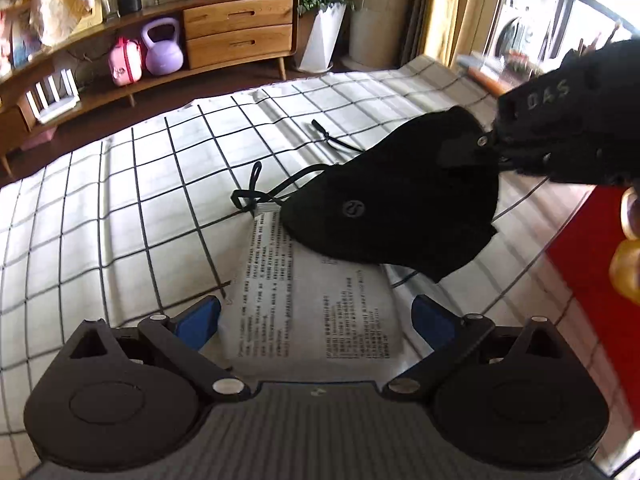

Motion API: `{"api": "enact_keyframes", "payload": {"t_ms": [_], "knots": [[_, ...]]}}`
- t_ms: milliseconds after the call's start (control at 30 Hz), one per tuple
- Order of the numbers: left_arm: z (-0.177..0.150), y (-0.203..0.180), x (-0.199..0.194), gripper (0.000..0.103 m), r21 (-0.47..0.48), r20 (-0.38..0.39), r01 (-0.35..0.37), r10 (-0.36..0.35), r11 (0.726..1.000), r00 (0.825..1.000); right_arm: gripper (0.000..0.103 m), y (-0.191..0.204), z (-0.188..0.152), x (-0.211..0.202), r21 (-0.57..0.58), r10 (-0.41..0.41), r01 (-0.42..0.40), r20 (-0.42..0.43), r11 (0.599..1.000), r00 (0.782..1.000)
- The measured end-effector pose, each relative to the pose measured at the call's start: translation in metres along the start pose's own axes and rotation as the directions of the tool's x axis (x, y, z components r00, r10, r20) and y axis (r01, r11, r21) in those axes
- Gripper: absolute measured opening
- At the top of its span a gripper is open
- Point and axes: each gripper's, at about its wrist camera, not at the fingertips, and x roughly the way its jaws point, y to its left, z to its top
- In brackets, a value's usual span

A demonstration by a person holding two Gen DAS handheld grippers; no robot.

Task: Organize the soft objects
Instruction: 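Grasp the white snack packet with the left tool while the right tool grasps the black bag, then carry the white packet and black bag over the red box with both tools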

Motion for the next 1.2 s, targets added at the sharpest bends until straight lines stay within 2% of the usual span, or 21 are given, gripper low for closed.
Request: {"api": "enact_keyframes", "payload": {"t_ms": [100,133,167,367,533,633,967,1200], "knots": [[-0.001,-0.003,0.002,0.098,0.003,0.014,-0.013,0.013,1.0,1.0,0.004,-0.002,-0.001,-0.001,0.006,0.006,-0.006,-0.006,1.0,1.0],[-0.001,-0.004,0.001,0.092,0.008,0.021,-0.019,0.019,1.0,1.0,0.004,-0.001,-0.001,-0.002,0.007,0.009,-0.009,-0.008,1.0,1.0],[-0.001,-0.005,0.0,0.09,0.015,0.026,-0.025,0.025,1.0,0.999,0.004,-0.001,-0.002,-0.002,0.006,0.012,-0.012,-0.008,1.0,1.0],[-0.001,0.0,-0.006,0.082,0.003,0.034,-0.034,0.034,0.999,0.999,0.004,0.001,-0.003,-0.011,0.0,0.034,-0.034,-0.007,0.999,0.999],[-0.006,0.009,-0.011,0.075,-0.044,0.042,-0.054,0.056,0.998,0.998,0.004,0.002,-0.001,-0.032,0.002,0.065,-0.065,0.001,0.998,0.998],[-0.008,0.016,-0.02,0.075,-0.079,0.052,-0.065,0.069,0.995,0.996,0.004,0.001,0.0,-0.05,-0.011,0.084,-0.084,0.008,0.996,0.996],[-0.007,0.033,-0.089,0.075,-0.158,0.094,-0.096,0.111,0.983,0.989,0.004,-0.007,0.001,-0.123,-0.052,0.12,-0.119,0.027,0.992,0.992],[-0.009,0.009,-0.155,0.075,-0.131,0.124,-0.064,0.08,0.989,0.989,0.004,-0.016,-0.002,-0.19,-0.085,0.165,-0.161,0.045,0.983,0.985]]}}
